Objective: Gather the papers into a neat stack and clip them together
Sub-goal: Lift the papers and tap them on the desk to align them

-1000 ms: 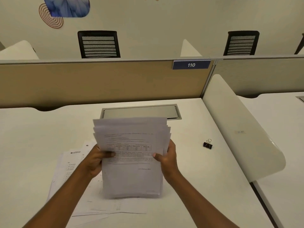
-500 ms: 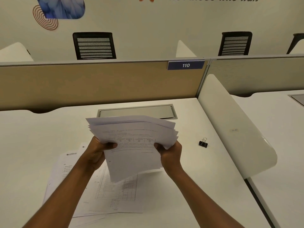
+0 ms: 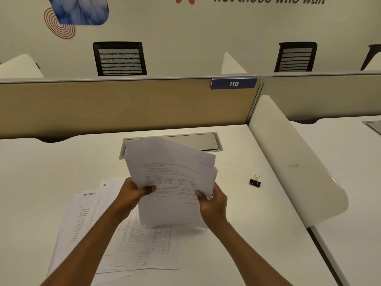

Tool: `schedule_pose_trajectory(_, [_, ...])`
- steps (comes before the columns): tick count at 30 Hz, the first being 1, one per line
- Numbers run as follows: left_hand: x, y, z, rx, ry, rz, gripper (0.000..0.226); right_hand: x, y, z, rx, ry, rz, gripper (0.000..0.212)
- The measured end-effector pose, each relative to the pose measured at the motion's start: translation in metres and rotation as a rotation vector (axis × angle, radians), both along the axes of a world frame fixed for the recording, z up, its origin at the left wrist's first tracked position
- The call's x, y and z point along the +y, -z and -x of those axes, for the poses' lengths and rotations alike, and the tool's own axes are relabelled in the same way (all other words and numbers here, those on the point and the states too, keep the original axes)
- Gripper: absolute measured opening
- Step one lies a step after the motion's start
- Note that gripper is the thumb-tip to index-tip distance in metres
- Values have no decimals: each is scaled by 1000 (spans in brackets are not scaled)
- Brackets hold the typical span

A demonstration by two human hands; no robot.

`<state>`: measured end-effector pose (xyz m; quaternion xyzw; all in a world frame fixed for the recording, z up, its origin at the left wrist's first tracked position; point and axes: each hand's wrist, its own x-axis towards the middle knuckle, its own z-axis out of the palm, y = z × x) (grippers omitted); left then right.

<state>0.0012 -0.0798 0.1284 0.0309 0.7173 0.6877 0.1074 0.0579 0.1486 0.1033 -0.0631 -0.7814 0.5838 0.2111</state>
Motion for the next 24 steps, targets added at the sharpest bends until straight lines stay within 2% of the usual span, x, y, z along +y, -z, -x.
schedule_pose_trajectory(2, [3,-8,0,34,-45,-11,40,-2,-8,-1,190,-22,-115,9])
schedule_pose_trajectory(3, [4,-13,0,56,-68,-20,38,-1,-12,0,272,-33,-180,8])
schedule_pose_trajectory(4, [5,-19,0,74,-89,-33,37,-1,-15,2,319,-39,-199,17])
schedule_pose_trajectory(5, [4,-25,0,90,-100,-50,36,1,-18,3,296,-61,-160,21])
schedule_pose_trajectory(8, [0,-36,0,88,-83,-108,50,11,-24,8,18,-231,254,45])
schedule_pose_trajectory(9, [-1,-38,0,78,-77,-124,54,16,-20,11,-66,-281,331,50])
schedule_pose_trajectory(12, [2,-42,3,73,-74,-171,45,24,-15,16,-220,-328,270,41])
schedule_pose_trajectory(14, [5,-44,4,83,-73,-183,43,22,-17,17,-226,-312,240,31])
schedule_pose_trajectory(21, [9,-27,5,62,-18,-166,66,15,-5,16,-147,-202,-94,23])
schedule_pose_trajectory(24, [16,-9,-2,69,-98,-135,45,10,15,5,-185,-116,-70,10])
